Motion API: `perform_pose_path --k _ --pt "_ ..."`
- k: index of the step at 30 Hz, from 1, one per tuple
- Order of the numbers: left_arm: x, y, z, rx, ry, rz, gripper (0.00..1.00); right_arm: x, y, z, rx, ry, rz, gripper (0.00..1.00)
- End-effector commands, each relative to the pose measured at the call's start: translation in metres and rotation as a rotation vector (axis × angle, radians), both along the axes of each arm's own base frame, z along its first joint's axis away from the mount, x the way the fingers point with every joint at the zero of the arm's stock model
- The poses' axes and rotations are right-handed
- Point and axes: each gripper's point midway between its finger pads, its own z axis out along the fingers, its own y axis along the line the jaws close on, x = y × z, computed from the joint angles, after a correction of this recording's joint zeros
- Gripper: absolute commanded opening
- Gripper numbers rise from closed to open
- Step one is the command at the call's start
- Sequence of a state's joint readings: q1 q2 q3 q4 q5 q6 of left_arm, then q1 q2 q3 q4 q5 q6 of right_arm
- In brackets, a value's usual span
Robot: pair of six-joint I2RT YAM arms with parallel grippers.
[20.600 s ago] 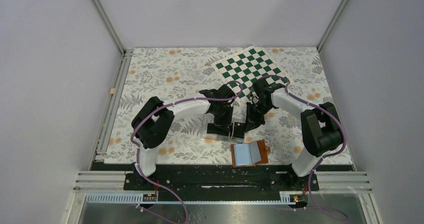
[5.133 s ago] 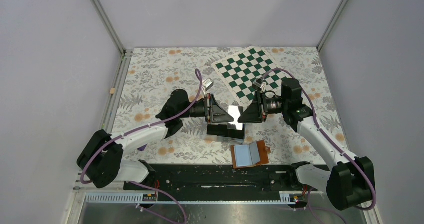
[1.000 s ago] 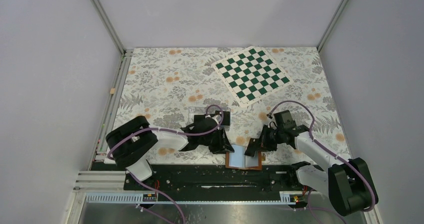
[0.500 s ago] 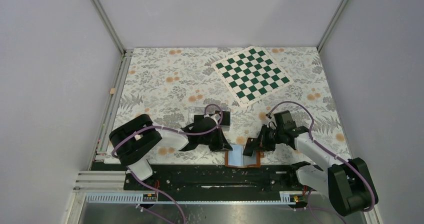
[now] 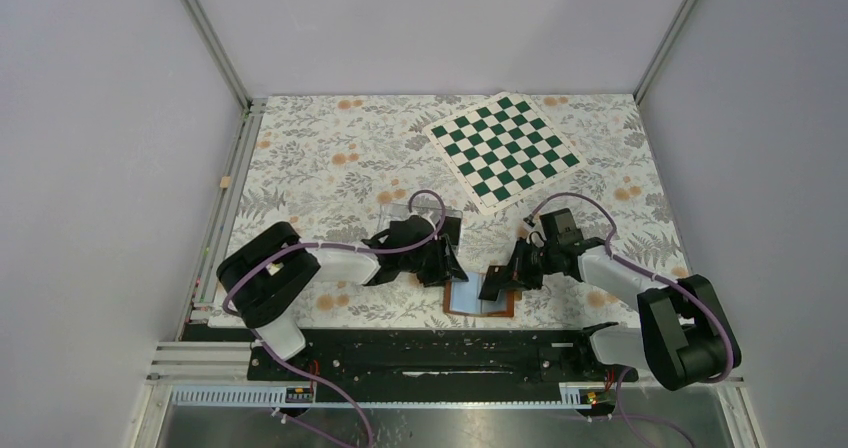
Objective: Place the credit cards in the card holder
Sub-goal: Insert the credit card into the card holder.
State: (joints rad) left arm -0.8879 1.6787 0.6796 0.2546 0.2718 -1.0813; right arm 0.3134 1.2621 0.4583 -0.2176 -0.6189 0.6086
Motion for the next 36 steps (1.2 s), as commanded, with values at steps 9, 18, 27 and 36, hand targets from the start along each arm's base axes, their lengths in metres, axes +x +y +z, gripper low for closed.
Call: perform_pose_path --k 9,18,27,36 --pt "-0.009 0.038 -0.002 0.148 -0.03 0.0 0.3 0.015 0.011 0.009 0.061 -0.039 -0.003 0.0" --pt "-0.016 0.032 -0.021 0.155 0.023 -0.034 0.0 0.014 0.014 0.014 0.084 -0.046 0.008 0.0" --pt "-0.02 0.034 -0.033 0.154 0.053 -0.032 0.0 0.007 0.014 -0.001 0.086 0.027 0.005 0.0" --pt "-0.021 0.034 -0.033 0.154 0.058 -0.03 0.0 0.002 -0.002 -0.002 -0.027 0.01 -0.007 0.0"
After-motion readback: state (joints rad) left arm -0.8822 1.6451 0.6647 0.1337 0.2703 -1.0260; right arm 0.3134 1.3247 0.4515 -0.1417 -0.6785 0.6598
